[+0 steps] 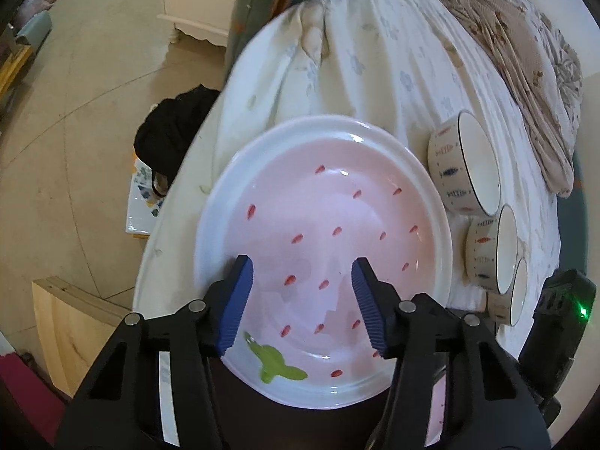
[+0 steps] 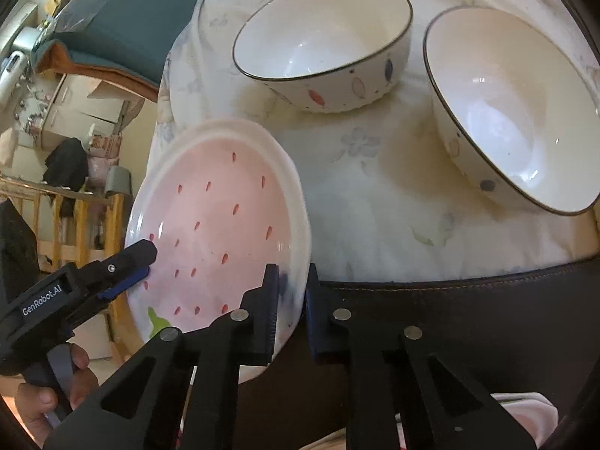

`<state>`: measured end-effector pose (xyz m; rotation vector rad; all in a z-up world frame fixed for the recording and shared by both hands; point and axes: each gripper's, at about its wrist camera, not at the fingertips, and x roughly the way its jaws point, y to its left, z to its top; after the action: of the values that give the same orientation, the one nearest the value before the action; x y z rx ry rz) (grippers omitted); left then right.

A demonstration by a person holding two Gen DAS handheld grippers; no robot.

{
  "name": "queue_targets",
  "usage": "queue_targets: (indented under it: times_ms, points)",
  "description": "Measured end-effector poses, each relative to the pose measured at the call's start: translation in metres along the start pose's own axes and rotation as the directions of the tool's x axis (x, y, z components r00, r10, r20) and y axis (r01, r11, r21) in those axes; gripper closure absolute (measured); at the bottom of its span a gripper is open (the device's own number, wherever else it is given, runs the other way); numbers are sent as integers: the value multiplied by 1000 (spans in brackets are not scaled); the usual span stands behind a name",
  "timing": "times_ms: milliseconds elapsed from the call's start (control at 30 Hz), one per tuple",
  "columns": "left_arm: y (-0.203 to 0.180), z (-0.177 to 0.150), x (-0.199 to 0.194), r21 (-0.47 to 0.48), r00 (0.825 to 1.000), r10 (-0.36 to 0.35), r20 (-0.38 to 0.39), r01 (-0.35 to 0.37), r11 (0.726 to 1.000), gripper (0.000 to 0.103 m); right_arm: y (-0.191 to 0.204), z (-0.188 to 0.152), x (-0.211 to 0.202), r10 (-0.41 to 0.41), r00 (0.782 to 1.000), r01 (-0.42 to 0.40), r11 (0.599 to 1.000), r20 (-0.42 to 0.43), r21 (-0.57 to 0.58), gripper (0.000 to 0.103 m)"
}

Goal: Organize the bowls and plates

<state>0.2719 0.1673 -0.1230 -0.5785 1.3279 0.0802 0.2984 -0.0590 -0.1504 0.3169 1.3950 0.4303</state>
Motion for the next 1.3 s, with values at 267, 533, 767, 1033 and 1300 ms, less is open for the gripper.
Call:
queue_targets:
  times_ms: [267,533,767,1033,1300]
  points:
    - [-2,-1,-3,13,1000,-31,-6,31,999,52,-8,-22,-11,16,999,-17,1000,-30,-26,91]
    - [5,5,-3,2,1000,-19,-19,19,1000,70,-13,-8,-7,13,997,-14,1000,-72,-13,88]
    - [-3,-1,14,72,997,-6,-72,12,997,93,-19,-3,3,49,997,-45,997,-55,64,85]
    - [18,19,-32,6,998,-22,66,22,1000,83,-18,-6,1,34,999,-32,998,-34,50,85]
    - [23,15,-20,47,994,93,58,-96,994,43,-20,-8,0,33,999,-31,998,-29,53,85]
